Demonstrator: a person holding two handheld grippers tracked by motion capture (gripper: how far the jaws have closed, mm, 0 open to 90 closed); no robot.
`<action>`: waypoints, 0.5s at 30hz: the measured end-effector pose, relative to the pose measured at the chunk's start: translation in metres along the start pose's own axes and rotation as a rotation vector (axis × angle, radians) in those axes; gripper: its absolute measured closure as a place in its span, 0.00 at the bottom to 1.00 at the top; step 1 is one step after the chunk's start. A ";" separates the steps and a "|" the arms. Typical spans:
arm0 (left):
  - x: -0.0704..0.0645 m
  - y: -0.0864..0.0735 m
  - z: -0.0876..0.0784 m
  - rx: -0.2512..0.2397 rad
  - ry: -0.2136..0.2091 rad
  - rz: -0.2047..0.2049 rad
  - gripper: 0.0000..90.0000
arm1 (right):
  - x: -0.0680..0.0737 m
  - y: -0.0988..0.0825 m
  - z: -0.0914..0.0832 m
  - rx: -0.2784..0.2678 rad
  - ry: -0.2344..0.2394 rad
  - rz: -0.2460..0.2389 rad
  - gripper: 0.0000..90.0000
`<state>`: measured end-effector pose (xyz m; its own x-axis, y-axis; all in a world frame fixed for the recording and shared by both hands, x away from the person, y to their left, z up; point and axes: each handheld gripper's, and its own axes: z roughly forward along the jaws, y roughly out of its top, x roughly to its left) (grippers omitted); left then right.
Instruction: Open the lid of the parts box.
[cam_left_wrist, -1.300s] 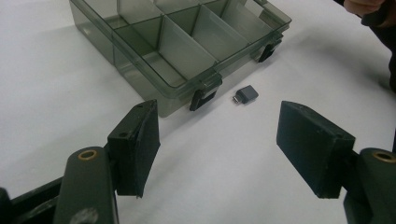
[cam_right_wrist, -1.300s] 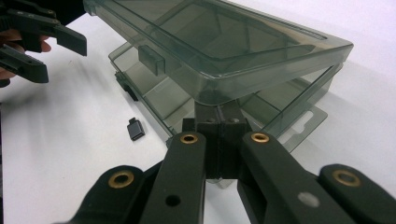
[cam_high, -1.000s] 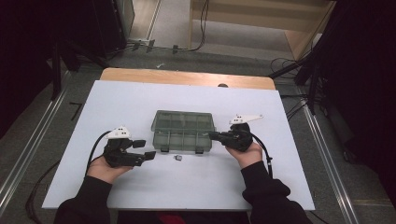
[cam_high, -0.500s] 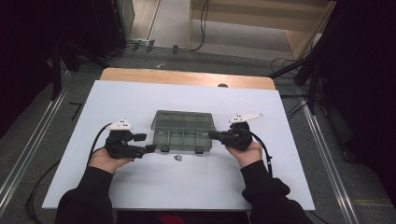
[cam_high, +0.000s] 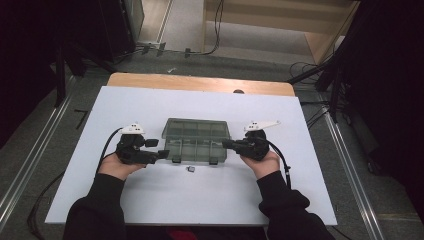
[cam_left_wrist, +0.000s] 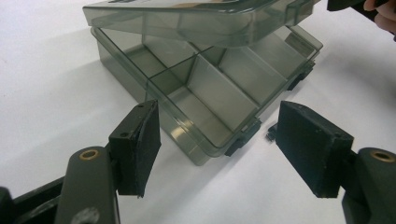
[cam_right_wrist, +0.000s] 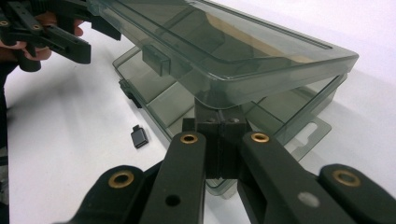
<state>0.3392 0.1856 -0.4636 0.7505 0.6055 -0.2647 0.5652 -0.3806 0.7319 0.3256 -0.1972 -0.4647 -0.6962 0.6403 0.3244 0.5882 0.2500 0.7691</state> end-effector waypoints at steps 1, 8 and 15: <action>0.000 0.000 0.000 0.001 0.001 0.002 0.36 | 0.000 0.000 0.000 0.000 0.000 0.000 0.98; 0.002 0.005 0.004 -0.016 0.008 0.027 0.36 | 0.000 0.002 0.001 -0.003 -0.003 0.000 0.98; 0.008 0.006 0.007 -0.017 0.011 0.019 0.36 | 0.001 0.006 0.001 -0.009 -0.004 -0.003 0.98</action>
<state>0.3514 0.1828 -0.4656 0.7572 0.6062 -0.2433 0.5448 -0.3805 0.7473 0.3288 -0.1943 -0.4607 -0.6961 0.6426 0.3201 0.5825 0.2451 0.7750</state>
